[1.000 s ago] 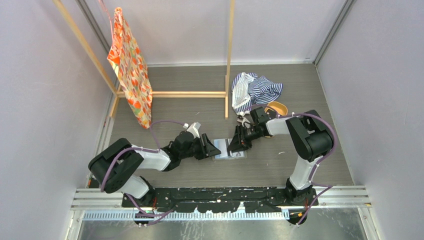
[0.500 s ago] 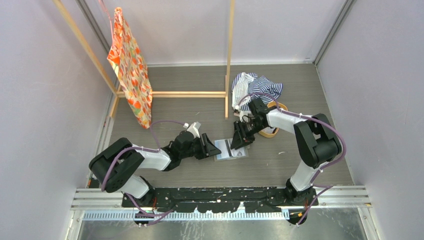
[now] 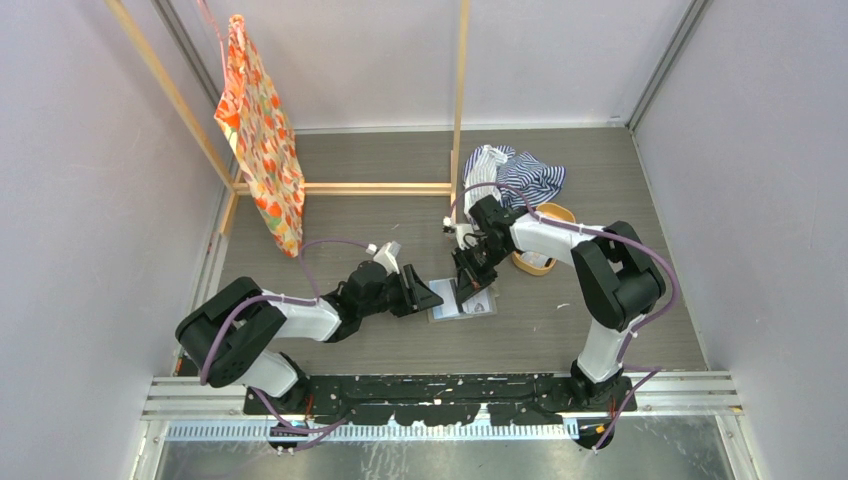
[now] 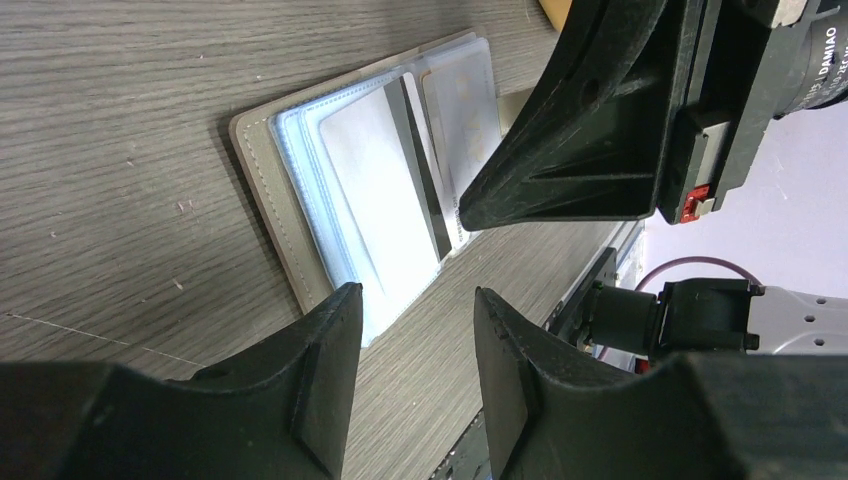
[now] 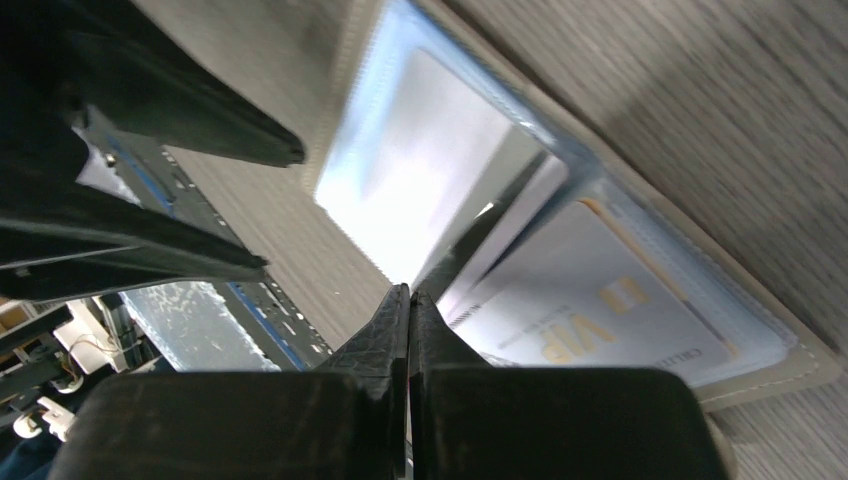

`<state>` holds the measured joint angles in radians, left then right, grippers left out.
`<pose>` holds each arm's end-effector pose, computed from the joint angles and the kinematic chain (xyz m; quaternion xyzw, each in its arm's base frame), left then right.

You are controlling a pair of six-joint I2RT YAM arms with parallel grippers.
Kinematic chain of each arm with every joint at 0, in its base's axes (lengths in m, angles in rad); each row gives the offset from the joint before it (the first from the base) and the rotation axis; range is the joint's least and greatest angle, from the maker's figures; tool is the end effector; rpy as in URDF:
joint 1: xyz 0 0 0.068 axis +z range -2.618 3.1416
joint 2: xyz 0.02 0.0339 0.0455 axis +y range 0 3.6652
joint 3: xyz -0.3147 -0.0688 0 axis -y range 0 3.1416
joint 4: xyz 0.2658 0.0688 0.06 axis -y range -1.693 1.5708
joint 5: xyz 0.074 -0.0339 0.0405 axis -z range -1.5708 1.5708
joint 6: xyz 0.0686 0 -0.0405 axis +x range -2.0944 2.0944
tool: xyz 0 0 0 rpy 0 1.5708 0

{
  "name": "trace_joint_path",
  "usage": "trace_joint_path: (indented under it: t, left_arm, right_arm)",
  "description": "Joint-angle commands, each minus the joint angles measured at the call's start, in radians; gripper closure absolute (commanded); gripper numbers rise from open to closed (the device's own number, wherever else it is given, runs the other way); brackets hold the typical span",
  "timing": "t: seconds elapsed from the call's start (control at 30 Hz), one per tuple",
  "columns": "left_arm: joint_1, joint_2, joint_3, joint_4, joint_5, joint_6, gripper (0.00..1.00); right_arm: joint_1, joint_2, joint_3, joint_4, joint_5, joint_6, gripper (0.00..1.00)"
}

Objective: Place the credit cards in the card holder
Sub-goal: Insert the credit card into the card holder.

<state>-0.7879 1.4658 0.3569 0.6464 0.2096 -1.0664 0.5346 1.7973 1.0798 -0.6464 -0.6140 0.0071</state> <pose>0.1912 -0.2124 0.1523 -0.0629 0.8451 -0.4720 0.2429 0.2871 0.2160 0.1633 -0.2773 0.9072 0.3160 0.0144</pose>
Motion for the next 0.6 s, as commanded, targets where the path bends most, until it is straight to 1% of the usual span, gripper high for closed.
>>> trace_joint_path:
  t: [0.0,0.13,0.37,0.5,0.57]
  left_arm:
    - [-0.001,-0.011,0.006,0.026,-0.019,0.017,0.54]
    - [-0.001,0.016,0.016,0.029,-0.009,0.022,0.54]
    - [-0.002,0.048,0.015,0.069,0.003,0.013,0.53]
    - [-0.002,0.047,0.011,0.07,0.005,0.013,0.53]
    - [-0.002,0.048,0.01,0.07,0.004,0.013,0.53]
  right_arm:
    - [-0.004,-0.031,0.026,-0.015,0.054,-0.014,0.99]
    - [-0.003,-0.008,0.029,-0.012,0.058,-0.008,0.99]
    - [-0.001,0.094,0.064,-0.019,-0.021,0.034,0.99]
    - [0.001,0.119,0.088,-0.021,-0.074,0.043,0.99]
    - [0.001,0.124,0.096,-0.026,-0.076,0.039,0.99]
